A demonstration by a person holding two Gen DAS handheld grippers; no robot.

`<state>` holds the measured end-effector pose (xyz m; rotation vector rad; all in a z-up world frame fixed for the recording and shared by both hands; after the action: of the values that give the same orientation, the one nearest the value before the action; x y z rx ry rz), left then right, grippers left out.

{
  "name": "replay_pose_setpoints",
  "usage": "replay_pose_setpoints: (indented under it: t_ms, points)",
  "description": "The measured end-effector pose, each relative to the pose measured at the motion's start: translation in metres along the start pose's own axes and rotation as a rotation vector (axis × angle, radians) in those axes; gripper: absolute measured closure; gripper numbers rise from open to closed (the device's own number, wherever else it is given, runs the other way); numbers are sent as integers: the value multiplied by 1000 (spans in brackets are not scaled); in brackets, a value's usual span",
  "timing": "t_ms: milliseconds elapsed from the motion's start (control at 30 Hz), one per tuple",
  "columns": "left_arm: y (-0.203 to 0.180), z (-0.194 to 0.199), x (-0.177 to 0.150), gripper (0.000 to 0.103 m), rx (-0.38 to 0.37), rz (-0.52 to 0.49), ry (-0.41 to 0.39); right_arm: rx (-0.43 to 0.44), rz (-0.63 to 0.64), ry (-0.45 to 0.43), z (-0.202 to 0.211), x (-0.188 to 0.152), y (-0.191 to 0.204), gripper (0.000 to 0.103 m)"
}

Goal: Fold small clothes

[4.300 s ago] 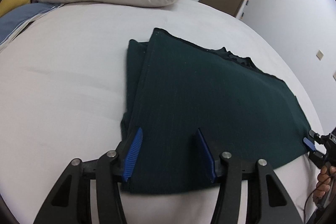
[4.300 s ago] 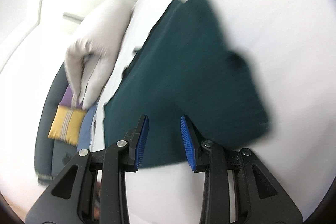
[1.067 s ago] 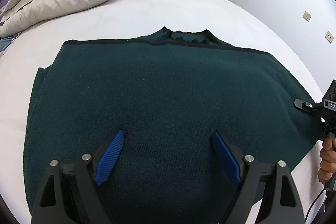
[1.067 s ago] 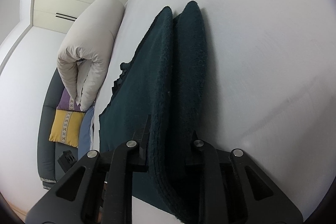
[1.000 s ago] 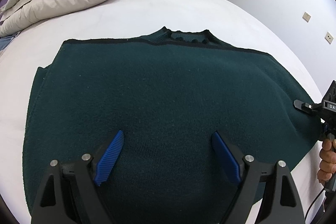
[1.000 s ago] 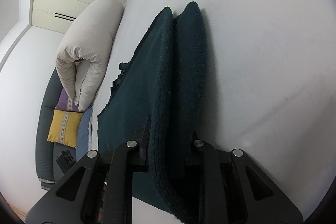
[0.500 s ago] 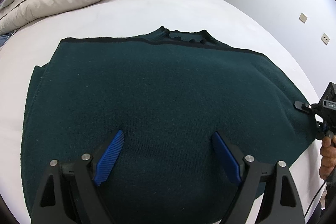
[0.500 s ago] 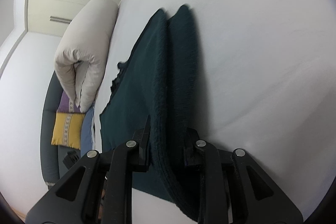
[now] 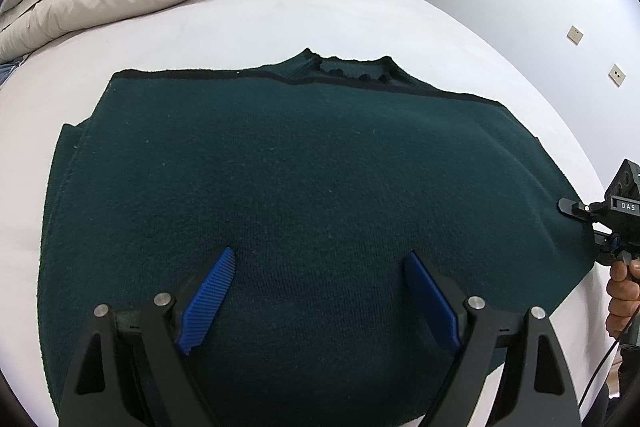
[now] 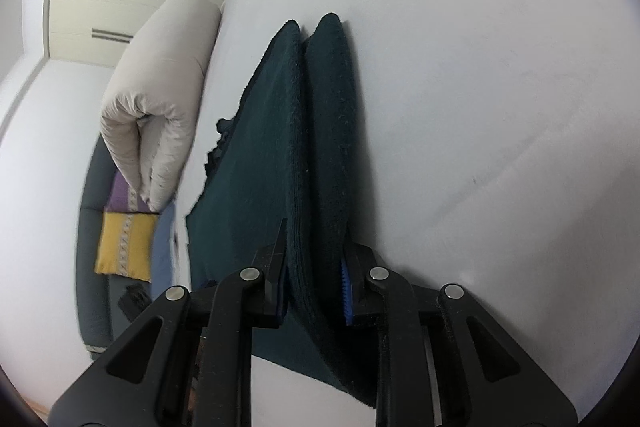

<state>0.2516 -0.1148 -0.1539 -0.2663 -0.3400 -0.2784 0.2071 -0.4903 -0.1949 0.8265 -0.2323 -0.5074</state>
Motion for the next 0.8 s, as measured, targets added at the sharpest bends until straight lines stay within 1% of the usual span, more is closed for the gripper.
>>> replay_pose_setpoints:
  t_ms: [133,300,333,433,500,533,567,600,667,700,733,800]
  points:
    - [1,0,0,16,-5,5,1,-87,25,-33,2,2,7,88]
    - [5,3,1,16,-55,37,2,-166,38,-62,3,2,14,90]
    - [7,5,2,16,-74,50,1,-183,41,-65,3,2,16,90]
    - [16,10,5,16,-147,100,3,-277,56,-82,3,3,30,90]
    - [26,15,8,20,-228,156,4,-366,95,-96,0,3,49,90]
    - [30,18,8,22,-258,176,4,-410,128,-102,-3,1,61,90]
    - [36,22,10,24,-309,209,1,-467,197,-103,-10,-3,85,90]
    - [41,25,11,27,-353,237,-4,-503,287,-94,-22,-10,113,90]
    - [54,32,13,27,-441,301,-26,-545,474,-56,-51,-32,166,90]
    - [59,36,14,27,-483,329,-38,-557,529,-44,-61,-40,181,90]
    - [62,37,15,27,-524,348,-42,-572,613,-14,-81,-52,201,90]
    - [62,38,17,27,-594,372,-33,-601,680,32,-107,-64,213,90]
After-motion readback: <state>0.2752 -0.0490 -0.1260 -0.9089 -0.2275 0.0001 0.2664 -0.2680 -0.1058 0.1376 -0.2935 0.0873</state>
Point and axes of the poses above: each gripper's, at about its wrist camera, not at the fingertips, and z roughly against the way its jaws point, y to its left, x to its top, the point moved 5 cm from there along -z, roughly the way its jaws point, and after that the axes turned 13 degrees about y, right-handed, at the moved point
